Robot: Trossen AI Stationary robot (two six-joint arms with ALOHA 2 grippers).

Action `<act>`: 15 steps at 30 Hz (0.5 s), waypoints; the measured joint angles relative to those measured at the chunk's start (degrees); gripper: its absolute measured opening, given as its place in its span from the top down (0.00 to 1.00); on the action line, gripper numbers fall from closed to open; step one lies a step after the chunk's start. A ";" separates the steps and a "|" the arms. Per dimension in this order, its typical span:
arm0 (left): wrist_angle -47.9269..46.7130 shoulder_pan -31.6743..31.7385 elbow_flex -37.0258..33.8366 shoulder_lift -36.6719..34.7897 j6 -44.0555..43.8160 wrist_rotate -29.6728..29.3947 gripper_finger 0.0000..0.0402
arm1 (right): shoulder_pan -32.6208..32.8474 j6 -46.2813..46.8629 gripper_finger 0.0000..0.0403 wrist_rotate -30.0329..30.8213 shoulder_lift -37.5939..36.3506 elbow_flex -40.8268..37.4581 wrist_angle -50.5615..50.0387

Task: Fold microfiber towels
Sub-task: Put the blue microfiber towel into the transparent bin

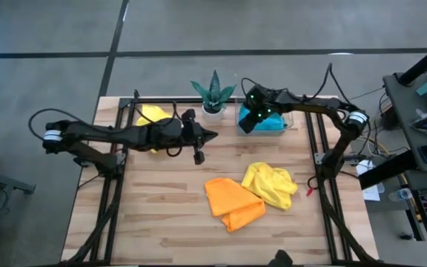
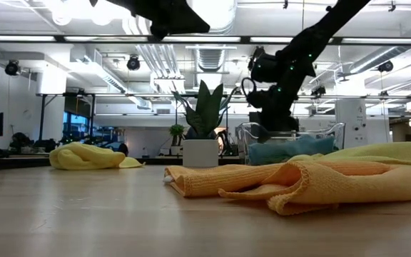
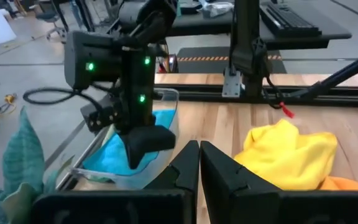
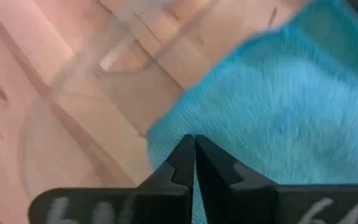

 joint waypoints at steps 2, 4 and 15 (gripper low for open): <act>0.18 -0.01 -0.42 -0.51 0.00 -0.06 1.00 | -0.06 -0.85 0.98 0.18 -1.03 0.70 -0.55; 0.06 -0.01 -0.93 -0.72 0.00 -0.08 1.00 | -0.19 -1.53 0.98 0.27 -2.50 1.59 -2.38; -0.11 -0.01 -1.39 -0.89 0.04 -0.08 1.00 | -2.23 -4.69 0.98 2.48 -4.87 0.27 -16.56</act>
